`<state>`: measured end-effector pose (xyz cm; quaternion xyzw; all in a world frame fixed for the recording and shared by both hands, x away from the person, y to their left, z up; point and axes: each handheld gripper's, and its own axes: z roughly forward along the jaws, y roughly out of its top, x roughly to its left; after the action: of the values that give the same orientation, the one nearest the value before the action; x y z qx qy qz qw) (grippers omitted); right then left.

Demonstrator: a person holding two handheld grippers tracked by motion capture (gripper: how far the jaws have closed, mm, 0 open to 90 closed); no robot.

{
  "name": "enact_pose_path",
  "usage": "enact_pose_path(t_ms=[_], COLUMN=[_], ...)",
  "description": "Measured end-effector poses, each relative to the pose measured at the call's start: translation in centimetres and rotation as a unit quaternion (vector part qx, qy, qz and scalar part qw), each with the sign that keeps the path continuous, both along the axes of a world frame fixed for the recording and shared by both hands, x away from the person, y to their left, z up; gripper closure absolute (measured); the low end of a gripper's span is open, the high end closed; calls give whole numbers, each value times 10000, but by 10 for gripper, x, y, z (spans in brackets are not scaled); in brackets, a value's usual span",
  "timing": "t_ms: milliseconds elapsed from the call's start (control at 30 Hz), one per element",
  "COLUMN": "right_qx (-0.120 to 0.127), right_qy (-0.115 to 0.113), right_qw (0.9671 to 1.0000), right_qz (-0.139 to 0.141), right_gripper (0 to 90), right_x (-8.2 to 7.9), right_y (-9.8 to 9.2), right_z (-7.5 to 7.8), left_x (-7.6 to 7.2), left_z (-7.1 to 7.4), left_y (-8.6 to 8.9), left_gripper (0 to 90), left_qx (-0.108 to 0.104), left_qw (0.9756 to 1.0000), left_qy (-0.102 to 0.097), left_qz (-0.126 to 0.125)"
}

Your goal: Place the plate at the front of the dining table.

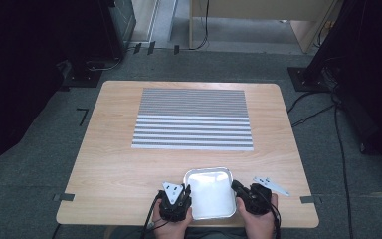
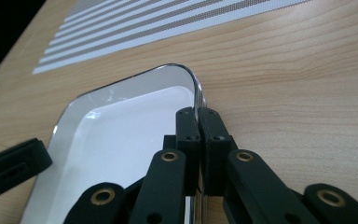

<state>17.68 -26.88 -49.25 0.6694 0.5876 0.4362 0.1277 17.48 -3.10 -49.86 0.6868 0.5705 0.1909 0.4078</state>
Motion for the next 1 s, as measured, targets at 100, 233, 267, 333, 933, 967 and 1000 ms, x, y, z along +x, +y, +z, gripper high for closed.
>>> enact_pose_path(t_ms=[100, 233, 267, 333, 933, 967, 1000], right_qx=[-310, -661, -725, -749, -272, -237, -192], right_qy=[-78, -154, -166, -185, -360, -333, -305], right_qw=[9995, 9977, 9972, 9970, 9987, 9989, 9991], right_qz=[0, -5, -10, -9, -243, -226, -225], right_gripper=[891, 899, 900, 900, 900, 900, 900], right_x=[-1, -2, -3, -3, -4, -4, -4], right_y=[6, 11, 13, 13, -7, -8, -10], right_z=[1, 1, 1, 1, 11, 10, 9], left_x=[0, -1, -1, -1, -4, -4, -4], left_z=[0, 0, 0, 0, 1, 1, 0], left_y=[0, 0, 0, 0, -2, -2, -3], left_gripper=[770, 765, 765, 765, 739, 736, 735], left_qx=[3, 2, -3, -11, -114, -113, -111], left_qw=[10000, 10000, 10000, 10000, 9999, 9998, 9998], left_qy=[-3, -6, -11, -15, -84, -86, -80], left_qz=[-4, -2, -1, 3, -89, -101, -107])
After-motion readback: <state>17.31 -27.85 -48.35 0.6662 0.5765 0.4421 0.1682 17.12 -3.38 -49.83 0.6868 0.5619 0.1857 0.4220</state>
